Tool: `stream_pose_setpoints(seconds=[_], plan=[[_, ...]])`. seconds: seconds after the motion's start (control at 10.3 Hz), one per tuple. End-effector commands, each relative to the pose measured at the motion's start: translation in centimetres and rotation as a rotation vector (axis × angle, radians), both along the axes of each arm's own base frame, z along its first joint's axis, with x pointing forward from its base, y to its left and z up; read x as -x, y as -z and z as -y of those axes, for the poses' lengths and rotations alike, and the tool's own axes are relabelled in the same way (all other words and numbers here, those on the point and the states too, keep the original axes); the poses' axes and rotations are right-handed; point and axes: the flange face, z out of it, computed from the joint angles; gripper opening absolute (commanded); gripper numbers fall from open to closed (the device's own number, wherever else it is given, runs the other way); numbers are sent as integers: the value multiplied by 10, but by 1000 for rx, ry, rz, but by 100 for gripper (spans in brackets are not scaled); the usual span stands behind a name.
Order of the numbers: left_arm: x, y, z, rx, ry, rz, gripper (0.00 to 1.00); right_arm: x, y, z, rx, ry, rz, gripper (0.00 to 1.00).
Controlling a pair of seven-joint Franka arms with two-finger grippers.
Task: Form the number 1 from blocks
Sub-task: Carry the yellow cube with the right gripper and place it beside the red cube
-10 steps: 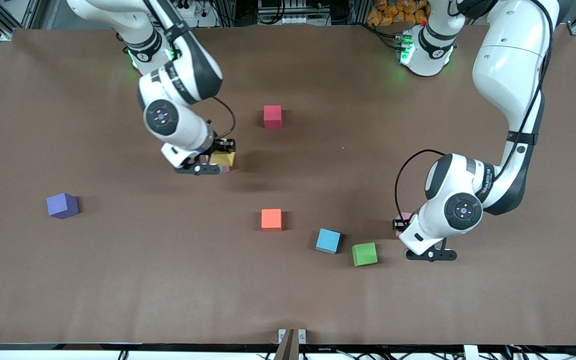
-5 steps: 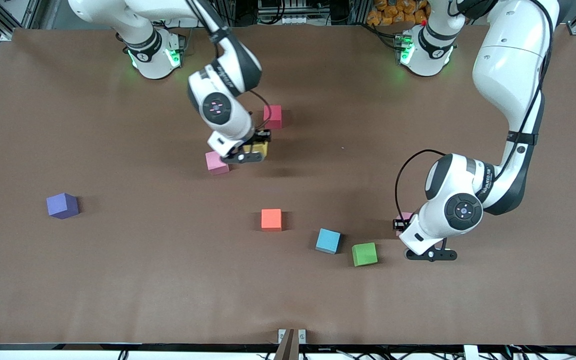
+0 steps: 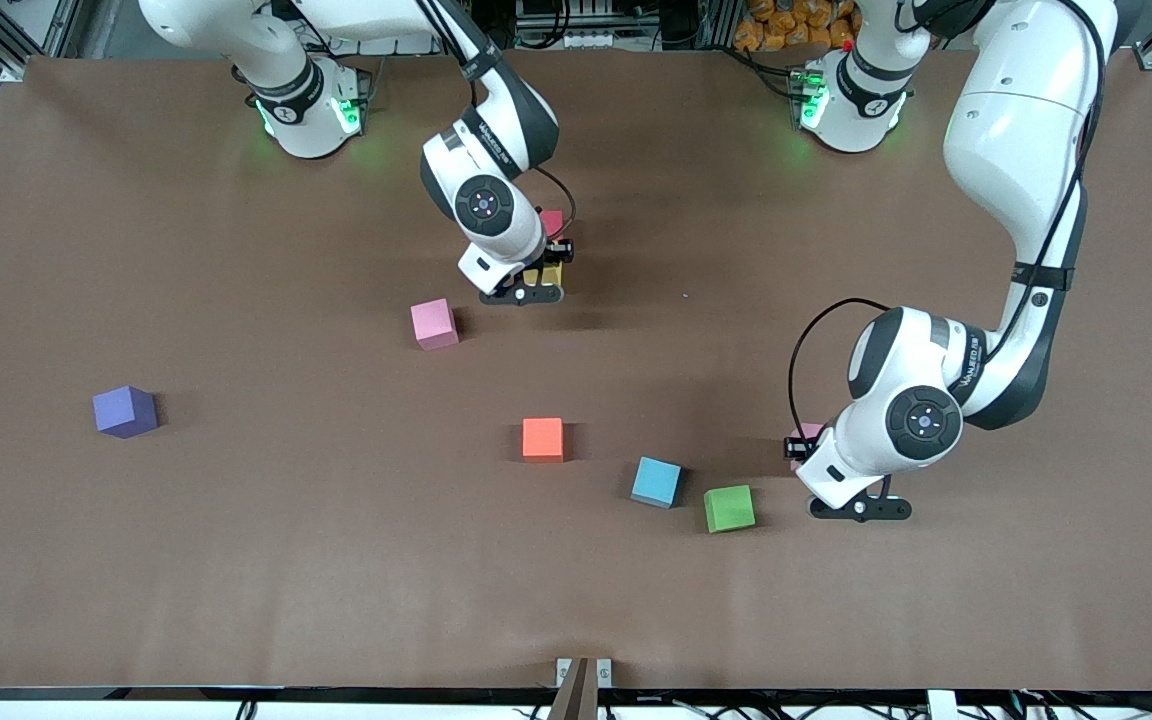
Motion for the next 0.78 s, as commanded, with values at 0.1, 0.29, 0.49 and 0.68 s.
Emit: stream_pose_setpoints(seconds=[0.1, 0.29, 0.49, 0.68], plan=[[5, -4, 2, -3, -19, -6, 0, 10, 16, -9, 17, 6, -28, 55], [5, -4, 2, -3, -19, -6, 0, 14, 21, -10, 24, 2, -33, 66], [5, -4, 3, -3, -19, -6, 0, 13, 20, -11, 22, 2, -30, 100], [7, -3, 7, -4, -14, -9, 0, 2, 0, -5, -1, 17, -19, 100]])
